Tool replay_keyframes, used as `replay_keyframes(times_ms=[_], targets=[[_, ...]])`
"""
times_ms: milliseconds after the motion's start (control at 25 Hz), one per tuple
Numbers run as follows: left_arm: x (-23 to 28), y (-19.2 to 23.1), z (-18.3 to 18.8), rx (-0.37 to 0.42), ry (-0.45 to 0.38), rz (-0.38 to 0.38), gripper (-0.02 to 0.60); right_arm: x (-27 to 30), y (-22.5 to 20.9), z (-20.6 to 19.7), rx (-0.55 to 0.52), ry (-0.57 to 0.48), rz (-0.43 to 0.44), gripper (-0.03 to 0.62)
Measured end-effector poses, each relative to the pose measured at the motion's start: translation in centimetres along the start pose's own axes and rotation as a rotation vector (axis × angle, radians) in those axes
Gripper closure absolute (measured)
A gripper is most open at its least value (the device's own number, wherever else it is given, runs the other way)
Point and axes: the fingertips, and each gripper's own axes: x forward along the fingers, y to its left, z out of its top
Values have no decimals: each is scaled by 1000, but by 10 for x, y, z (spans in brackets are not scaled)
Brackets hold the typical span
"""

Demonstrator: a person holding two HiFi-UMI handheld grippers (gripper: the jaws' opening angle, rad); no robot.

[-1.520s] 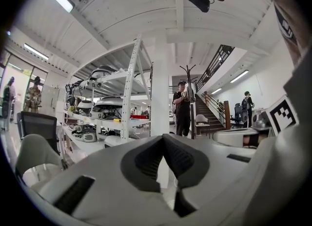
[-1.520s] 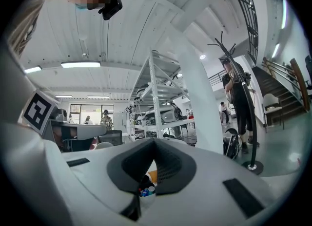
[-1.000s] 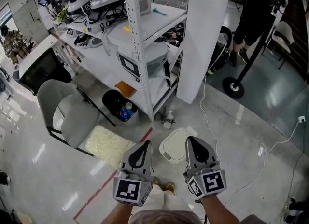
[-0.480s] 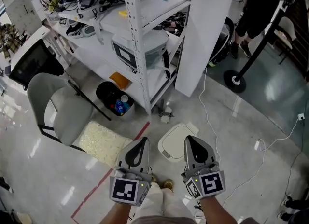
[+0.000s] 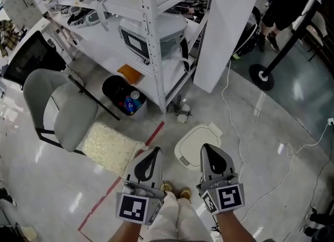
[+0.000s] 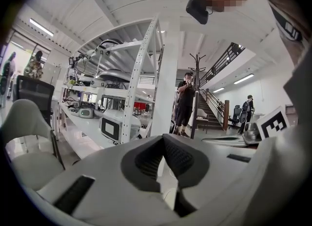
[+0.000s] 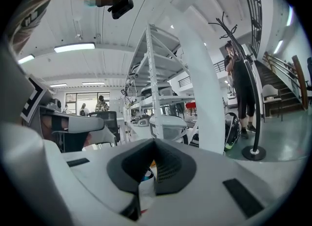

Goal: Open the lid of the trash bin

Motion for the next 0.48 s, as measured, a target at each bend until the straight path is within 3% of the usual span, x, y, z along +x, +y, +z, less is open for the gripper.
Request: replay_keyframes(times_ms=[480], targets=[[10, 3, -79, -13, 53, -31, 581, 12, -2, -93, 25, 85, -23, 562]])
